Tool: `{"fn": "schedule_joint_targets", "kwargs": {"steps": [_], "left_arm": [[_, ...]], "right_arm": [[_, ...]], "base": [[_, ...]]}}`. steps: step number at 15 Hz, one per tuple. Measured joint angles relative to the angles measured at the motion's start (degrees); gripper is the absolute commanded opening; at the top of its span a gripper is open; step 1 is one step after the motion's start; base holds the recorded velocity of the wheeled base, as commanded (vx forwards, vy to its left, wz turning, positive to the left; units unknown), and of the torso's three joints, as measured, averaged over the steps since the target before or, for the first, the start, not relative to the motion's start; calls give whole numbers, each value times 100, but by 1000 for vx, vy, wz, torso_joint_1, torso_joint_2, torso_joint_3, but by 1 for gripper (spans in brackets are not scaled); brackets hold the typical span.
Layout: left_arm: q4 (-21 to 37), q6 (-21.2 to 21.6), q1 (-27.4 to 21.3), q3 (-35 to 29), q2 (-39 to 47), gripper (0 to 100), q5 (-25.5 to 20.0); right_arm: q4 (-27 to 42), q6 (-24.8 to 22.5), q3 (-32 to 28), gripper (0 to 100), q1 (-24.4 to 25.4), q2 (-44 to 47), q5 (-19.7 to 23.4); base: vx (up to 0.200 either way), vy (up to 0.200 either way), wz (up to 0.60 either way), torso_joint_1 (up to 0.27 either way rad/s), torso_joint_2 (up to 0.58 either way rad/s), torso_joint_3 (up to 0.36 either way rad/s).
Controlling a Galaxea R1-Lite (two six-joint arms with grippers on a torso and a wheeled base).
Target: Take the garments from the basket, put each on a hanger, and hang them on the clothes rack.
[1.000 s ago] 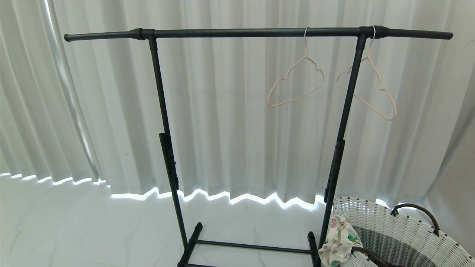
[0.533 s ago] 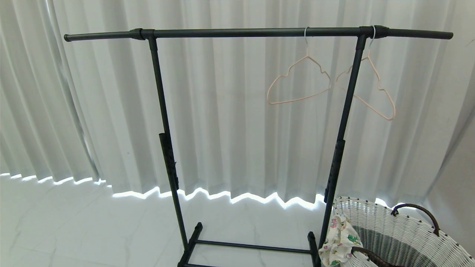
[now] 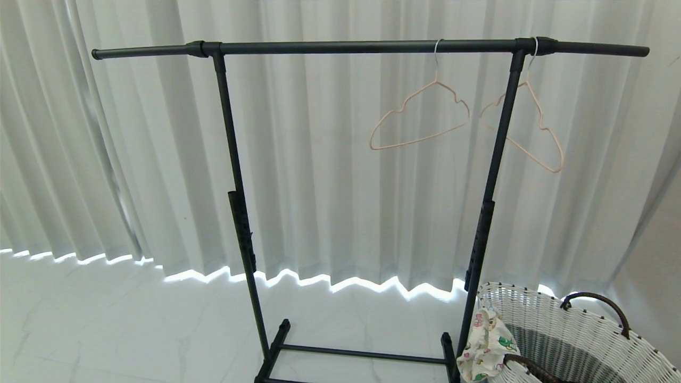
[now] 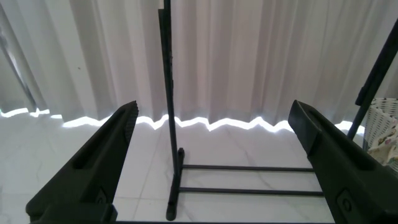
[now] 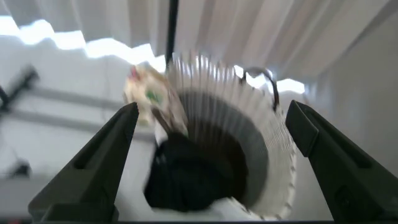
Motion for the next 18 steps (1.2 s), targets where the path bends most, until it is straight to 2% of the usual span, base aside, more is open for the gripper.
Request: {"fn": "schedule_joint_targets", "kwargs": {"steps": [2,4,7,9,12,16,18], "left_arm": [[0,2,0,0,-1,100,0],[0,0,0,0,-1,100,0],[0,2,0,0,-1,100,0],[0,2,0,0,-1,100,0],[0,2,0,0,0,100,2],[0,2,0,0,0,100,2],[0,2,0,0,0,100,2]], "right_arm": [[88,-371,-273,100,11,1268,-165],[-166,-792,-317,100,17,2509,-277],[-1512,-1437,236,100,91,3985,-360],[-1997,-1690,736,100,139,4725,-408],[-2193,-1698,1050,100,160,5381,-449],[-2962,-1694,1100,100,100,6055,-510],[-3089,-1690,1108,100,61,6356,-572]], "base": [[0,0,0,0,0,0],[0,0,0,0,0,0],[0,0,0,0,0,0],[0,0,0,0,0,0],[0,0,0,0,0,0],[0,0,0,0,0,0],[0,0,0,0,0,0]]}}
